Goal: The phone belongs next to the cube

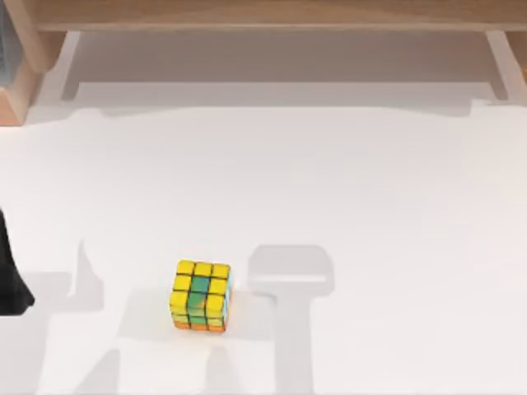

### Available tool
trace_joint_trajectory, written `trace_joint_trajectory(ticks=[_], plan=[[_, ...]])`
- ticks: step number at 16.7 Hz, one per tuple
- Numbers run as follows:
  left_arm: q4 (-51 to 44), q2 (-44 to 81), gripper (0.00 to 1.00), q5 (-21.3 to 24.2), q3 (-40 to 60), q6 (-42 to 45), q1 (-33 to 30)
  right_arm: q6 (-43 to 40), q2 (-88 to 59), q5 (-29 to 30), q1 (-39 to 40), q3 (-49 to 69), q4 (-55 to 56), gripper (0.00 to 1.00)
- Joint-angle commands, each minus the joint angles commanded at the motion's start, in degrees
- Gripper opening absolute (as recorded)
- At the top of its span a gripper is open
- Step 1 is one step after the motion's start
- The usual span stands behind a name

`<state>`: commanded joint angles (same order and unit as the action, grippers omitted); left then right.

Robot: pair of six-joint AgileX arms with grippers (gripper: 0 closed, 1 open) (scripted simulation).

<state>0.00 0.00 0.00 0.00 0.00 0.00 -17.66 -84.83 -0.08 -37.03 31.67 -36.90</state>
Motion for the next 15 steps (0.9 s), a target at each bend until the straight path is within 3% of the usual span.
trace_joint_trajectory(ticks=[2, 9, 15], plan=[[0.0, 0.0, 1.00, 0.0, 0.0, 0.0, 0.0, 0.0, 0.0, 0.0, 0.0, 0.0, 0.0, 0.00], [0.0, 0.0, 1.00, 0.0, 0.0, 0.0, 0.0, 0.0, 0.0, 0.0, 0.0, 0.0, 0.0, 0.00], [0.0, 0.0, 1.00, 0.0, 0.0, 0.0, 0.0, -0.2, 4.7, -0.2, 0.0, 3.7, -7.4, 0.00]])
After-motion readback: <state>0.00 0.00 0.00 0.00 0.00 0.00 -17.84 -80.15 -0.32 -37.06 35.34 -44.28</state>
